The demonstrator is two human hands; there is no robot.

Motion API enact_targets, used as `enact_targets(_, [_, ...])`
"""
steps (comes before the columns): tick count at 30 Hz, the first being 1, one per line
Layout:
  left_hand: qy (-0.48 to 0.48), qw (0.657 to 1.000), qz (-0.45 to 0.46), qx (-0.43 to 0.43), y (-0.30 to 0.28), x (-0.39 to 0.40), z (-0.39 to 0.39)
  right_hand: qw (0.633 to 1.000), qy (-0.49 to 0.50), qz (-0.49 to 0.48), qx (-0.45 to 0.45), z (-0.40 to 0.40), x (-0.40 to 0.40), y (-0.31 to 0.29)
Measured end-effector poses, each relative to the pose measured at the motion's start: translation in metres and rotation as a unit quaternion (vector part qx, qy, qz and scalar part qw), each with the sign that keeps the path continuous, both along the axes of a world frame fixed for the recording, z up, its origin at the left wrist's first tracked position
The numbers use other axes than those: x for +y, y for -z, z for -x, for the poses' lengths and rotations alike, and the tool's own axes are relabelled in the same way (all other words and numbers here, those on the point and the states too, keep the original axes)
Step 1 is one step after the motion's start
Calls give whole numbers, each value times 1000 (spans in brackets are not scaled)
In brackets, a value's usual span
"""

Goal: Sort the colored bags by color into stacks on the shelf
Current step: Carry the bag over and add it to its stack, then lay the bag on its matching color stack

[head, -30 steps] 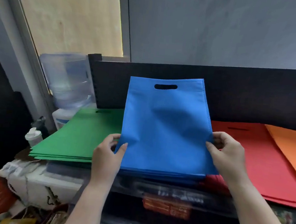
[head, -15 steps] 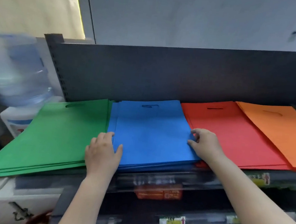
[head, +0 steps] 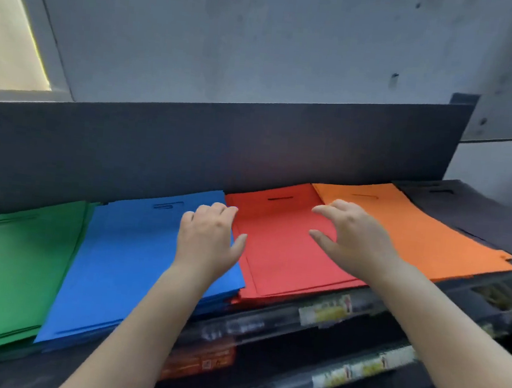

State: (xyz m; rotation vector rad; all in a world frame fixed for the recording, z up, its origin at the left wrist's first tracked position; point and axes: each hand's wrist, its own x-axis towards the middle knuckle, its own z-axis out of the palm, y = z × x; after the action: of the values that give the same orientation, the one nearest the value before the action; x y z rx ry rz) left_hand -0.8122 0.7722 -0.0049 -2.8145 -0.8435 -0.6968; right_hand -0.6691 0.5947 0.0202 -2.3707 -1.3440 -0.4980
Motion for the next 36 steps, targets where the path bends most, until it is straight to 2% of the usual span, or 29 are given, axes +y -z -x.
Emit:
enact_targets(3, [47,999,-20,19,-8,-43,-53,996,54,60,-38,-38,-52,-8])
enact_targets(9, [132,991,-26,1,-20,-146,-157,978,156,128,-52,-114,-173,-18])
enact_targets(16, [249,968,-37,1,-30,-274,-267,950,284,127,-38,-175,-318,-22])
enact_targets(23, [367,930,-24,-8,-41,-398,-362,903,412,117,-3,-220,-442,-21])
enact_targets(36, [525,851,-18,-6,-43,-588,-535,812,573,111,21,-326,-600,-24])
